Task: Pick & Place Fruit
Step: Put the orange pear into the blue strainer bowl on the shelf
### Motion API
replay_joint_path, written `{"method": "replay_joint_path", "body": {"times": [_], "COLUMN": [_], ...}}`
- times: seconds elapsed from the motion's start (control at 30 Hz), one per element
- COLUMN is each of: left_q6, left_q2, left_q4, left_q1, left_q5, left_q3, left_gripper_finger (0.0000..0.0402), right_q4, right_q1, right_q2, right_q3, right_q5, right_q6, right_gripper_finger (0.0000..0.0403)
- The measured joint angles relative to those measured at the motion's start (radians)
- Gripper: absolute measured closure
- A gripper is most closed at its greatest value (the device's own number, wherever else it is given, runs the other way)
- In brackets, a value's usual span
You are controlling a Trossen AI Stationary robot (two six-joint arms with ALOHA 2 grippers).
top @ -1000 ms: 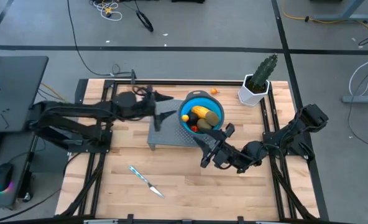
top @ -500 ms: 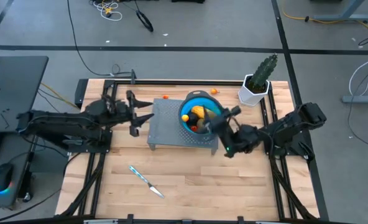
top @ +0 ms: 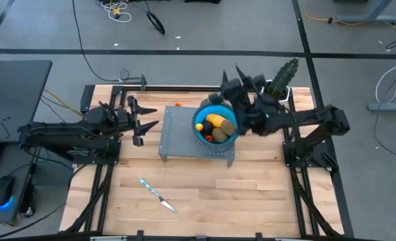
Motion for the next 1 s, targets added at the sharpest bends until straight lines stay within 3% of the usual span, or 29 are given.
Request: {"method": "replay_joint_path", "body": {"times": [0.13,0.3,0.47,0.63,0.73,1.0], "left_q6": [0.01,0.031,0.05,0.064,0.071,0.06], "left_q2": [-0.063,-0.122,-0.156,-0.165,-0.165,-0.164], "left_q4": [-0.078,-0.102,-0.13,-0.149,-0.177,-0.27], "left_q1": [0.0,0.0,0.0,0.0,0.0,0.0], "left_q5": [0.0,0.0,-0.008,-0.013,-0.032,-0.117], "left_q3": [0.0,0.0,0.0,0.0,0.0,0.0], "left_gripper_finger": [0.0191,0.0191,0.0191,0.0191,0.0191,0.0191], "right_q4": [-0.248,-0.666,-0.994,-1.148,-1.174,-1.061], "right_q1": [-0.087,-0.22,-0.42,-0.595,-0.632,-0.651], "right_q2": [-0.001,0.002,0.001,0.003,0.007,0.009], "right_q3": [0.034,0.102,0.159,0.146,0.109,-0.062], "right_q5": [-0.172,-0.567,-0.879,-1.231,-1.284,-1.219], "right_q6": [0.153,0.514,0.935,1.142,1.129,1.037], "right_gripper_finger": [0.0201,0.0201,0.0201,0.0201,0.0201,0.0201]}}
